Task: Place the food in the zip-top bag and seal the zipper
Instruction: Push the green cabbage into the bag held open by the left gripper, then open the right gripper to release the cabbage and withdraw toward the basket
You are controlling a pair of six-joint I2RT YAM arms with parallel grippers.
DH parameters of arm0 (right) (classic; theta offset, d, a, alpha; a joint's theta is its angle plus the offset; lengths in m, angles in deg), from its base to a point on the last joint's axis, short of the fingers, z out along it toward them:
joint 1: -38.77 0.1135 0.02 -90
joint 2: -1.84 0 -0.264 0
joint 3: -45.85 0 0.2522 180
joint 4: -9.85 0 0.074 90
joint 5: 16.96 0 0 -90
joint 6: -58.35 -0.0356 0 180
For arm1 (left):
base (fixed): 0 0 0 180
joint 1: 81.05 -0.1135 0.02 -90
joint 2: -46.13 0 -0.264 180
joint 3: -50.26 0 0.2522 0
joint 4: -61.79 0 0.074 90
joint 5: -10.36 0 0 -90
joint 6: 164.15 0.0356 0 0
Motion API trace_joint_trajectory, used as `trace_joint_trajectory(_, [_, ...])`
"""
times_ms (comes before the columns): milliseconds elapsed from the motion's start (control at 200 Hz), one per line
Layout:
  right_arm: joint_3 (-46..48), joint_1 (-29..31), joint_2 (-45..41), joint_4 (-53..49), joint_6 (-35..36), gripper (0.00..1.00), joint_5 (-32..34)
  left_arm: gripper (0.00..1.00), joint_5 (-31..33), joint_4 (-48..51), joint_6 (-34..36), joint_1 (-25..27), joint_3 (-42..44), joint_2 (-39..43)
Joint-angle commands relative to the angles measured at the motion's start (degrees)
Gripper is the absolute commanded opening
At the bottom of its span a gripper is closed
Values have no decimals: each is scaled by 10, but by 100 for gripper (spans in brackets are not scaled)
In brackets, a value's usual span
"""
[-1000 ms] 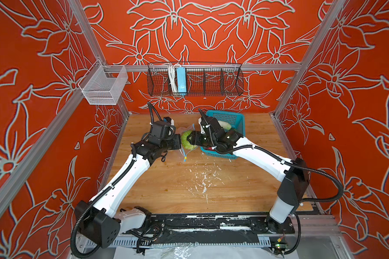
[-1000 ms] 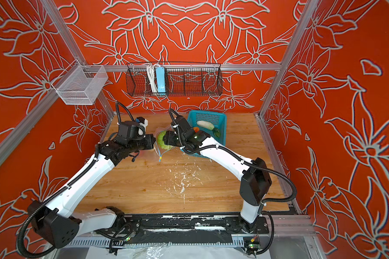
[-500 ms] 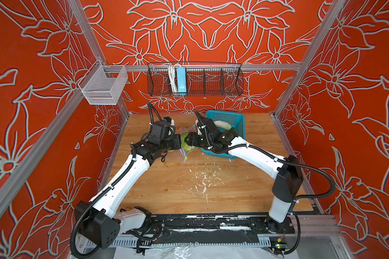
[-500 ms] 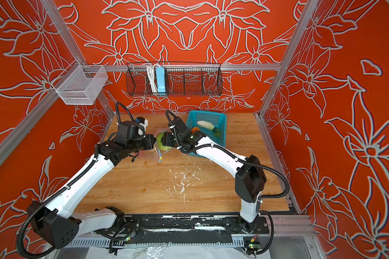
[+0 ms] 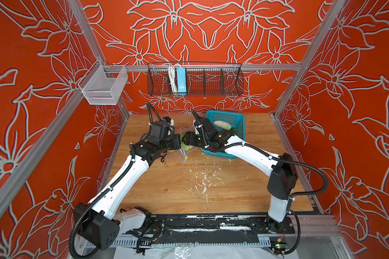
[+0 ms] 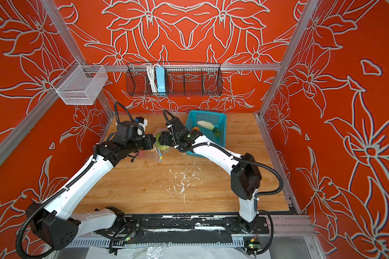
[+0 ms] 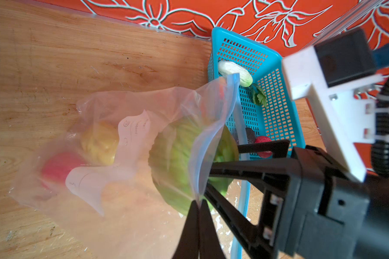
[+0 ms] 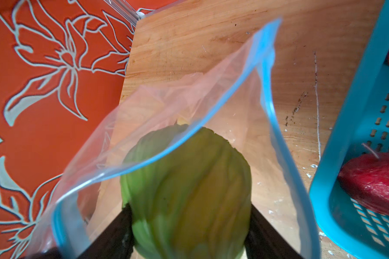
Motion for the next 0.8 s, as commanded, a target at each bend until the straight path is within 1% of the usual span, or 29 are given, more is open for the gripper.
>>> trace_joint_trajectory(0, [-20,4,1,6,-13,74,-2,0,-7,-7,-1,-7,5,11])
trace_joint_trajectory(145, [-35,3,6,-11,-10,78,-1,0,-5,-7,0,-8,6,11])
trace_joint_trajectory(320, [-35,3,2,-8,-4,81,-2,0,-3,-7,0,-9,5,9])
trace_joint_trajectory(330, [-35,3,2,-8,-4,83,-2,0,-2,-7,0,-10,5,9])
trace_joint_trajectory(355, [-35,3,2,-8,-3,95,-2,0,-1,-7,0,-10,5,9])
trace_joint_trajectory(370, [-35,3,1,-8,-2,97,-2,0,-1,-7,0,-11,5,9])
trace_joint_trajectory(796, [-14,3,-36,-9,15,98,18,0,-3,-8,-1,-16,7,10])
